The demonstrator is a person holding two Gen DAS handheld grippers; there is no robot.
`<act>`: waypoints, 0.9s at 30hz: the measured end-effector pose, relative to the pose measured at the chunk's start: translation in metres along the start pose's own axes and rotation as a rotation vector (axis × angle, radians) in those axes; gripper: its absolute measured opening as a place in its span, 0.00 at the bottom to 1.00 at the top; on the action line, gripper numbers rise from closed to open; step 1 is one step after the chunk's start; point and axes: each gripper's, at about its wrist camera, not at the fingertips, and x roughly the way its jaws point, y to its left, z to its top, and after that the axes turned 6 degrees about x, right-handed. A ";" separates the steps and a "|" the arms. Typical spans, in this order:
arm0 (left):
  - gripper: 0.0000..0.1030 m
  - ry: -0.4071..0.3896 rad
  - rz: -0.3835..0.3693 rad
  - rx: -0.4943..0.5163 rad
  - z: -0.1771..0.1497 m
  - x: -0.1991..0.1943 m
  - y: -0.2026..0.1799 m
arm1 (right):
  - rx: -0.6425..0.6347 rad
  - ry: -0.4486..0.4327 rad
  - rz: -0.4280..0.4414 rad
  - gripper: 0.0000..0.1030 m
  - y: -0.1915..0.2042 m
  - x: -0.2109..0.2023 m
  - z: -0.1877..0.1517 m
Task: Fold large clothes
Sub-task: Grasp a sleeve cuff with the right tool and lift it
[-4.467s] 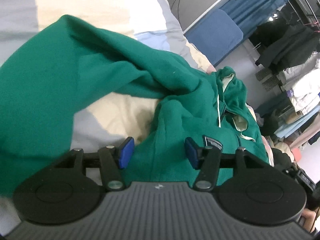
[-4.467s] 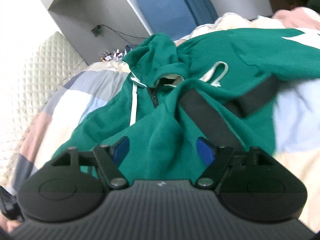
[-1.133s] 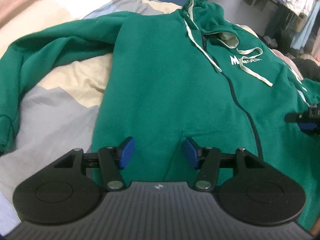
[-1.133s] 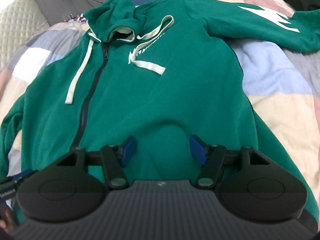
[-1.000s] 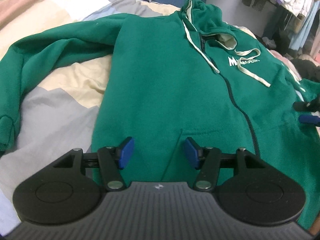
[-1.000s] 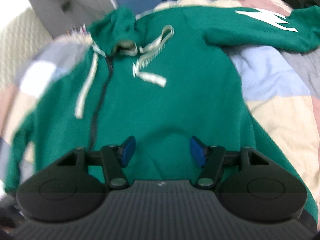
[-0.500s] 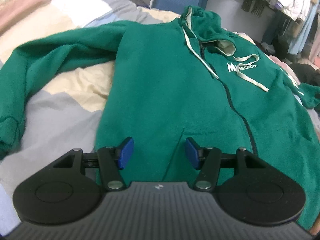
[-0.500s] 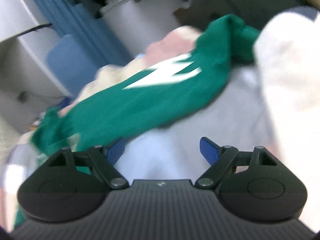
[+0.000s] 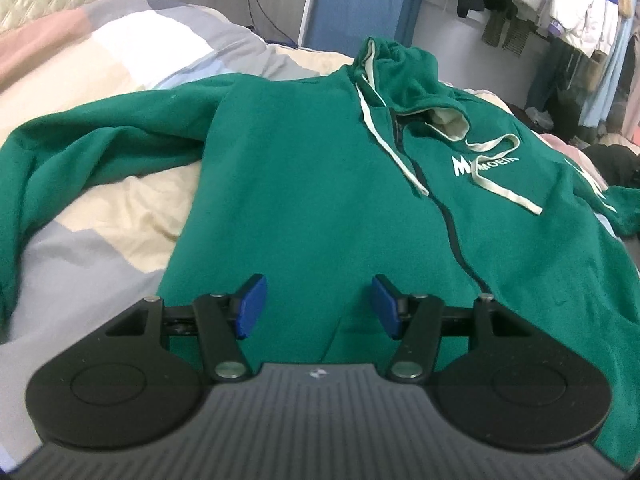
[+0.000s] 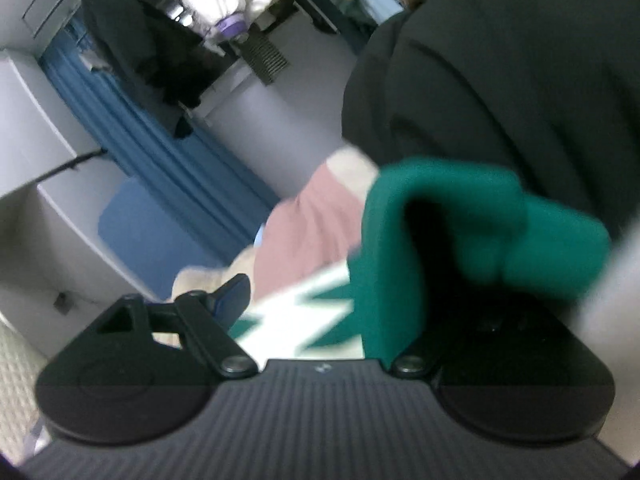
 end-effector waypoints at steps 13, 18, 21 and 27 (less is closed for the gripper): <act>0.63 -0.004 0.010 0.003 0.002 0.012 -0.006 | -0.272 -0.191 -0.048 0.07 0.062 -0.016 0.065; 0.63 0.011 0.001 -0.030 0.003 0.010 0.003 | -0.433 -0.215 0.044 0.07 0.123 -0.054 0.053; 0.63 0.009 0.001 -0.048 0.004 0.003 0.008 | -0.597 -0.223 0.131 0.07 0.176 -0.083 0.029; 0.63 -0.014 -0.004 -0.111 0.004 -0.022 0.024 | -0.926 -0.259 0.313 0.07 0.276 -0.146 -0.052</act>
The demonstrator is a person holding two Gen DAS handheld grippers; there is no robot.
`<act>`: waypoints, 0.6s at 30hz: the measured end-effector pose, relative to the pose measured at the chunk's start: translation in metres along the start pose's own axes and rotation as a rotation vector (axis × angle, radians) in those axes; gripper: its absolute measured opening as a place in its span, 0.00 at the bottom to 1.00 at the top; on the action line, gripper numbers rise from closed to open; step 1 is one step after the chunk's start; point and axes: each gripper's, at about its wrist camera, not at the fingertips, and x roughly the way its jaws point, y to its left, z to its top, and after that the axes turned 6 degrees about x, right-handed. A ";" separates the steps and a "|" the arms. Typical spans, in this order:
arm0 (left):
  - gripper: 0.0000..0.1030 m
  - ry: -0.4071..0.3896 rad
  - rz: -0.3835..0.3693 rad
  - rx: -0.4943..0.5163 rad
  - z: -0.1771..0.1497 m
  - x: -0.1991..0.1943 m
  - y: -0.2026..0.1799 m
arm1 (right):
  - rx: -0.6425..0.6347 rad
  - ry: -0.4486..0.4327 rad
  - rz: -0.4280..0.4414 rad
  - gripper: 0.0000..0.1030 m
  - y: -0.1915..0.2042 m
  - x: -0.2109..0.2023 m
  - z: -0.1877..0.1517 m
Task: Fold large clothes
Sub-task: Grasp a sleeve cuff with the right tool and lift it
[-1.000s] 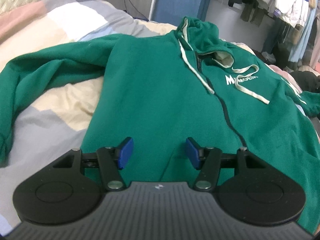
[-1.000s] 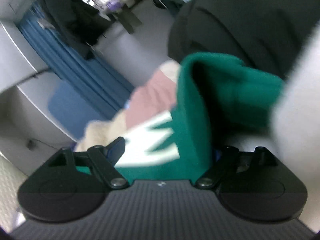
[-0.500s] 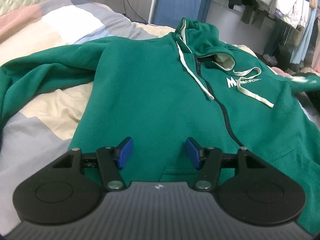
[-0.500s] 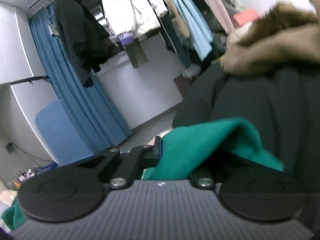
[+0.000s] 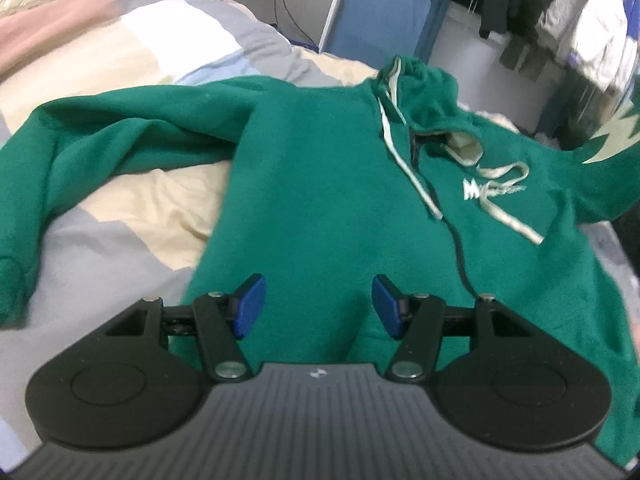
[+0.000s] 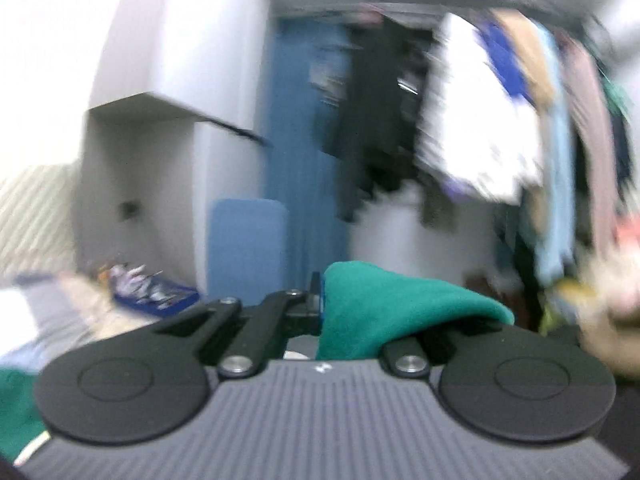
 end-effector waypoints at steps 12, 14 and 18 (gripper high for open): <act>0.63 -0.113 -0.070 -0.023 0.003 -0.046 0.015 | -0.508 0.211 0.306 0.07 0.257 -0.061 -0.098; 0.63 -0.123 -0.093 -0.025 0.003 -0.048 0.017 | -0.594 0.278 0.362 0.06 0.289 -0.071 -0.131; 0.63 -0.147 -0.121 0.006 0.001 -0.046 0.019 | -0.614 0.412 0.439 0.06 0.326 -0.085 -0.184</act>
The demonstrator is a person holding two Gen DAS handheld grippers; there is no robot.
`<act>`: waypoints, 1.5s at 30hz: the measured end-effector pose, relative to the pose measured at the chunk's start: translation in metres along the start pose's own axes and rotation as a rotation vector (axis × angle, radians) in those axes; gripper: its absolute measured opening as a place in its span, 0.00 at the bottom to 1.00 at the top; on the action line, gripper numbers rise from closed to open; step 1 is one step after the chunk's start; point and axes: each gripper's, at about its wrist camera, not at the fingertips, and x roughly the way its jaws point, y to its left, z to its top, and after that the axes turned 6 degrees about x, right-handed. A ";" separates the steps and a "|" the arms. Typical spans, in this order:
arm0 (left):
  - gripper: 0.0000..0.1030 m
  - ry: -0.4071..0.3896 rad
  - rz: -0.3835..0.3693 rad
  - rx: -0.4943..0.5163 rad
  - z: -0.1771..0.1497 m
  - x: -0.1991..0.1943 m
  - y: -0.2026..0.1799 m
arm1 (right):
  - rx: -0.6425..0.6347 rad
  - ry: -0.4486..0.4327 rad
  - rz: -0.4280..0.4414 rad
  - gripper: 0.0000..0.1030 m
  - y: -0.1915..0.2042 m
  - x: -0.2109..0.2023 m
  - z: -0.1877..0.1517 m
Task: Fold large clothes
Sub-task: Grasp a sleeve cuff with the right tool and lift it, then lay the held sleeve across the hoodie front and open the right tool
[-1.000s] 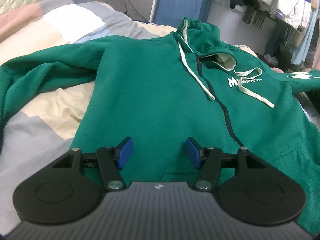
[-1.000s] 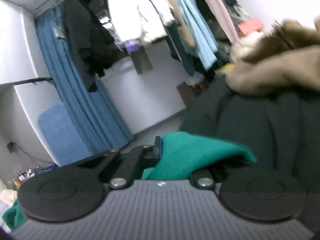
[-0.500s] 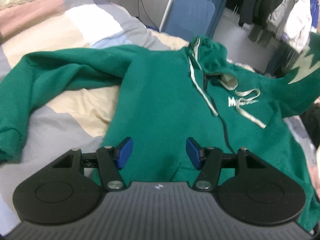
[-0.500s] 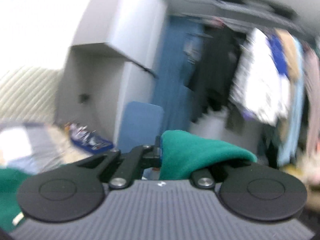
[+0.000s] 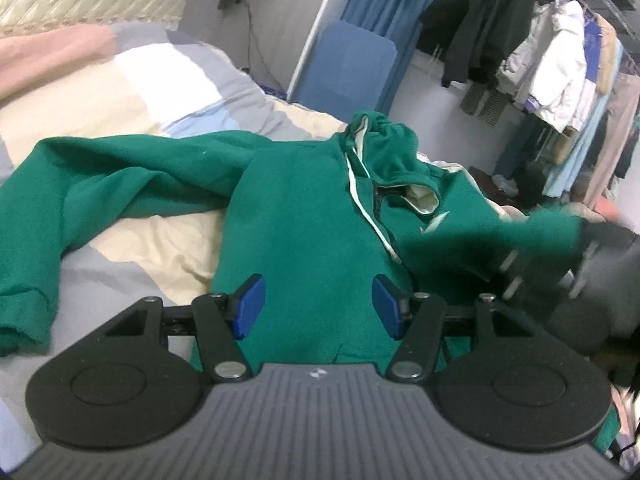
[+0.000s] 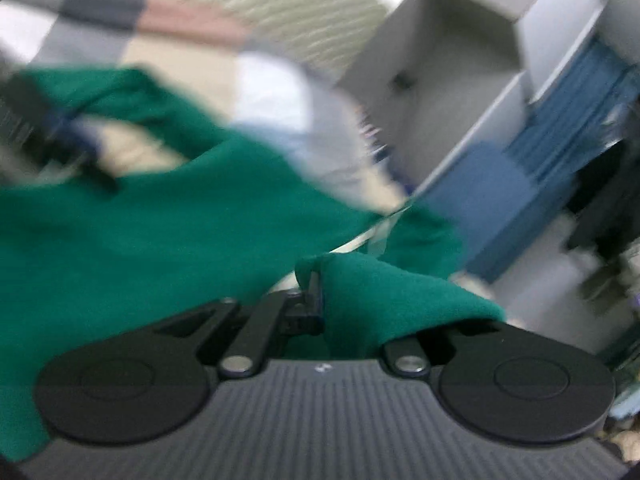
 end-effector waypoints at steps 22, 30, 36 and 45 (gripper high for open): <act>0.66 0.021 -0.172 0.051 -0.008 0.012 -0.020 | 0.669 0.152 0.076 0.73 -0.027 -0.080 -0.040; 0.66 0.029 -0.226 0.202 -0.019 0.015 -0.069 | 1.032 0.052 0.016 0.73 -0.094 -0.093 -0.077; 0.66 0.066 -0.236 0.274 -0.023 0.030 -0.123 | 1.170 0.094 0.015 0.55 -0.124 -0.059 -0.100; 0.67 0.062 -0.167 0.485 -0.048 0.058 -0.189 | 1.208 0.126 0.053 0.25 -0.135 -0.018 -0.115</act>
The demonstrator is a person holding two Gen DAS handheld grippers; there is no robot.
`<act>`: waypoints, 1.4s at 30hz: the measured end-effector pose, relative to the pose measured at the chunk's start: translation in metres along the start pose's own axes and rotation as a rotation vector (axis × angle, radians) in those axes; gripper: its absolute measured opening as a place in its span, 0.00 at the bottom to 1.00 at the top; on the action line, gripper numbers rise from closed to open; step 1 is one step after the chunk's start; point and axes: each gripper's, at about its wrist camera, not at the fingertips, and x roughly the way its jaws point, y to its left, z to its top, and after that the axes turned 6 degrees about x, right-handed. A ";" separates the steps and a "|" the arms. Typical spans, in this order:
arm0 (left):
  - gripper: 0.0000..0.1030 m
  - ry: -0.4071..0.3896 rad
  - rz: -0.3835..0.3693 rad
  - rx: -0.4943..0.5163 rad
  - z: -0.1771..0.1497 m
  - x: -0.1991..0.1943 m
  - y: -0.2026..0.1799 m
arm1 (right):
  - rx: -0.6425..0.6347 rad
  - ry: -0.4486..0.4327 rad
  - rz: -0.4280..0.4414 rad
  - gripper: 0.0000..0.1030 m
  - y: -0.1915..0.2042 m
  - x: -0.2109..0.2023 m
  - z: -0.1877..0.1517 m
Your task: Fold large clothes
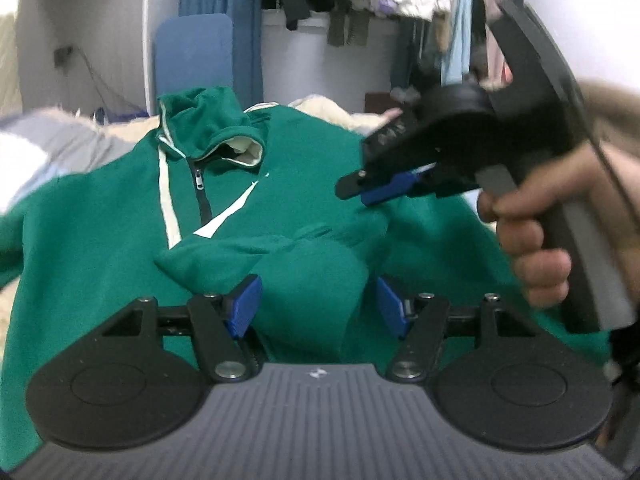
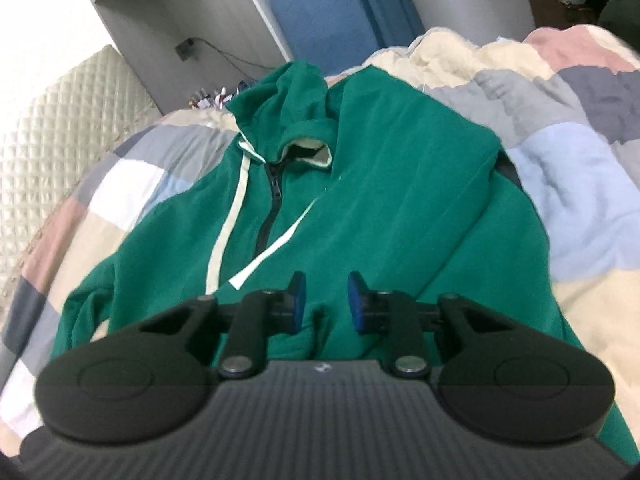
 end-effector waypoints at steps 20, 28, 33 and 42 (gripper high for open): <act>0.69 -0.031 0.388 -0.166 -0.013 -0.027 0.036 | -0.041 0.052 -0.086 0.19 -0.011 0.024 -0.012; 0.70 -0.032 0.380 -0.179 -0.019 -0.054 0.026 | -0.131 0.055 -0.134 0.19 0.000 0.025 -0.020; 0.70 -0.052 0.408 -0.207 -0.022 -0.076 0.026 | -0.155 0.059 -0.152 0.19 0.001 0.026 -0.022; 0.70 -0.074 0.444 -0.302 -0.024 -0.106 0.056 | -0.194 0.050 -0.123 0.23 0.010 0.024 -0.024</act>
